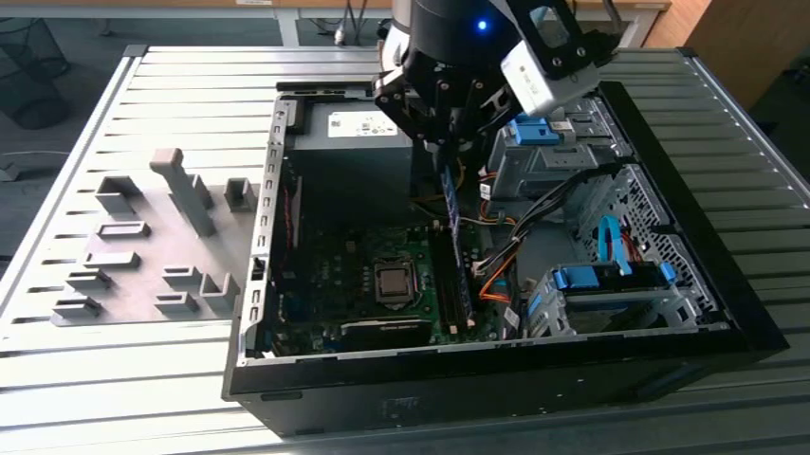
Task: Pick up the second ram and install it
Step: 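Insert the second ram into the second slot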
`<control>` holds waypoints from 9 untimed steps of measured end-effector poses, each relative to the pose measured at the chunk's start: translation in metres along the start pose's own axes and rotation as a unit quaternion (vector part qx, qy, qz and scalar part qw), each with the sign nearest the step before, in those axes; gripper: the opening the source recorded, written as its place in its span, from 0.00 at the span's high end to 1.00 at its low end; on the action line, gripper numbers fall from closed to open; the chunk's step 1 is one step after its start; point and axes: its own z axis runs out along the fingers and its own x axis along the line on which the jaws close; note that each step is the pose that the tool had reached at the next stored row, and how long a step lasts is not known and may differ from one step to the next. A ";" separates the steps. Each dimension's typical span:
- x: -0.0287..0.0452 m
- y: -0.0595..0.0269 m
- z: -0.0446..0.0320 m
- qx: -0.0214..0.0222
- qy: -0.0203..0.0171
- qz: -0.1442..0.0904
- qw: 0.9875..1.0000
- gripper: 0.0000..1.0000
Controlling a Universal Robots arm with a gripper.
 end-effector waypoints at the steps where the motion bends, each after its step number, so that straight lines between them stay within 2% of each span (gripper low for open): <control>1: 0.0000 -0.0001 0.0018 0.000 0.000 -0.001 1.000 0.86; 9: 0.0002 -0.0003 0.0162 0.000 0.003 -0.007 1.000 0.86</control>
